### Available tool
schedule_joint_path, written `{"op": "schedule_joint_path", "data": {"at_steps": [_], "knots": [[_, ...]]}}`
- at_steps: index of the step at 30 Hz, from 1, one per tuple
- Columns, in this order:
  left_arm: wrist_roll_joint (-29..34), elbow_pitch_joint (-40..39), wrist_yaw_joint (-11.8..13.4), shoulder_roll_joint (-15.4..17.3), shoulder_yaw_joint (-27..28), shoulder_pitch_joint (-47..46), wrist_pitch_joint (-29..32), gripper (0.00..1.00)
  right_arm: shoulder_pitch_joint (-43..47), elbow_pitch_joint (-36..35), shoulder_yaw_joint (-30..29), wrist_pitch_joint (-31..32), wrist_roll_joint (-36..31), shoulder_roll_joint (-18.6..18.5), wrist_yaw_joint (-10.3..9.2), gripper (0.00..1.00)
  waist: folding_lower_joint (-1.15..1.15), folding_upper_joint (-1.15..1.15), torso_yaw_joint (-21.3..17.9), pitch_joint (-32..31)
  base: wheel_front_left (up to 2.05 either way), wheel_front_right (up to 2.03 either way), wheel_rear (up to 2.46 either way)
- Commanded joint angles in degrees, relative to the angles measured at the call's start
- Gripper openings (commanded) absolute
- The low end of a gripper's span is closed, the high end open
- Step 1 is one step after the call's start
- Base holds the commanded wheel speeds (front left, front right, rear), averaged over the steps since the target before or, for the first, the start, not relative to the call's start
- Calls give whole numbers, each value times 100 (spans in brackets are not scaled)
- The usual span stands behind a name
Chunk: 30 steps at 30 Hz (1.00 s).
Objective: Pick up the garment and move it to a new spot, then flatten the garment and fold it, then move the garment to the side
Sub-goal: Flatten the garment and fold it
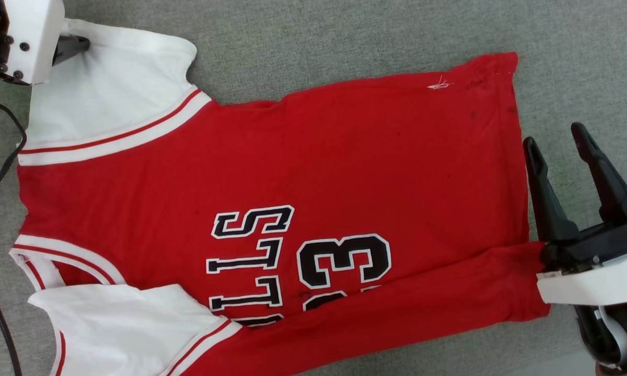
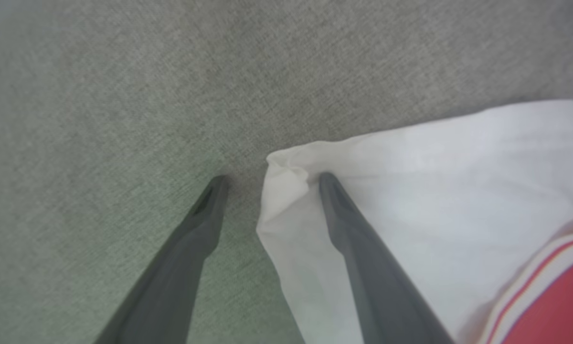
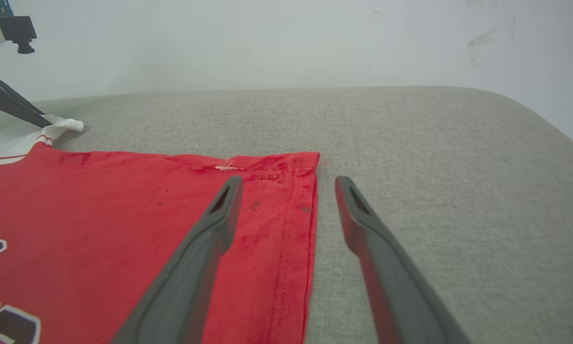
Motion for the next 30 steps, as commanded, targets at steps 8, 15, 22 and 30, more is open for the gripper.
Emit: {"op": "schedule_joint_path", "data": {"at_steps": [8,15,22,30], "knots": [[-71,-19,-30,-20,-241,118,-126,0,-460,-9,-95,72,-39,-333,-2,100,-1,0,96,-217,0,0,0],[-222,-419,-33,-82,-427,176,-584,0,-1421,-143,-55,945,14,-1231,-2,100,-1,0,349,-659,0,0,0],[-310,-969,-34,-122,-725,142,-989,0,-2570,325,880,3237,872,-2355,-4,100,-1,0,699,-887,0,0,0],[-404,-1301,-34,-126,-983,38,-1358,0,-3649,1208,1963,6002,2230,-3080,-3,100,-1,0,1018,-817,0,0,0]]}}
